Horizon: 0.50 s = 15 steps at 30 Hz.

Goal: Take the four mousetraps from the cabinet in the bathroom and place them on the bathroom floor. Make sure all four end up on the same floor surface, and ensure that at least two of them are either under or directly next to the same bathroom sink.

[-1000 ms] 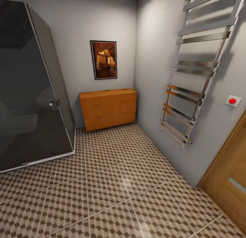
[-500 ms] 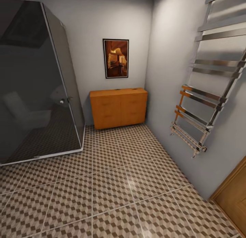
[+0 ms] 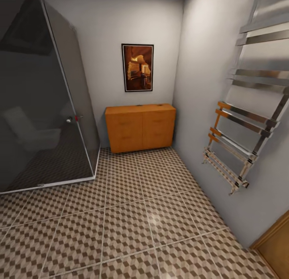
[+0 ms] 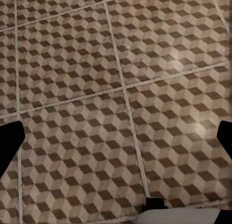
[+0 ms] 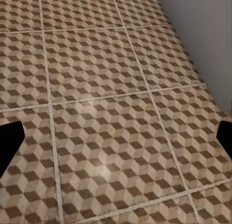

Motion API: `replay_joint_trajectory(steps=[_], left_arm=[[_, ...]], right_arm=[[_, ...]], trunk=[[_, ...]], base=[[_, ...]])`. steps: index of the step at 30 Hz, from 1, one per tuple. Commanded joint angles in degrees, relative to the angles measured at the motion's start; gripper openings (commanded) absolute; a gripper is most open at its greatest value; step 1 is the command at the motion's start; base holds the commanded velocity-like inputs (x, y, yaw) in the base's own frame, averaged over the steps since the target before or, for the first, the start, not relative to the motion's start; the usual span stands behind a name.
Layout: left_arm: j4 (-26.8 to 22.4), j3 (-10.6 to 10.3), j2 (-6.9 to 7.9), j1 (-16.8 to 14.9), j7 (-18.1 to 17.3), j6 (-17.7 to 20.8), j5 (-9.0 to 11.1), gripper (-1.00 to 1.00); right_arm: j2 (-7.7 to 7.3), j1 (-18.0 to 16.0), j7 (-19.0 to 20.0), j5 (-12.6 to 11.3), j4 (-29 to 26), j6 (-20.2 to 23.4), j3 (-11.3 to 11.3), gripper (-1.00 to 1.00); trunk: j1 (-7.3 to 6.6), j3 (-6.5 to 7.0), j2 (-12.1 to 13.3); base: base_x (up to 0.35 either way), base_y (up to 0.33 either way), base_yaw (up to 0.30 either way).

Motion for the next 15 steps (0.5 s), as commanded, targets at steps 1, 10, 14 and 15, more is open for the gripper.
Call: replay_joint_trajectory(steps=[1, 10, 14, 15], left_arm=[[0.2, -0.5, -0.02, -0.1, 0.1, -0.4, 0.4, 1.0], [0.2, -0.5, -0.02, -0.1, 0.1, -0.4, 0.4, 1.0], [0.2, -0.5, -0.02, -0.1, 0.1, -0.3, 0.4, 1.0], [0.2, -0.5, -0.02, -0.1, 0.1, -0.3, 0.4, 1.0]], right_arm=[[-0.02, 0.0, 0.0, -0.6, 0.0, -0.2, 0.5, 1.0], [-0.02, 0.0, 0.0, -0.6, 0.0, -0.2, 0.5, 1.0], [-0.02, 0.0, 0.0, -0.6, 0.1, -0.2, 0.5, 1.0], [-0.02, 0.0, 0.0, -0.6, 0.1, -0.2, 0.5, 1.0]], trunk=[[0.06, -0.12, -0.1], [0.06, -0.12, -0.1], [0.06, -0.12, -0.1], [0.06, -0.12, -0.1]], base=[[0.235, -0.208, 0.003], [0.241, -0.207, 0.001], [0.25, -0.186, 0.0], [0.254, -0.176, 0.0]])
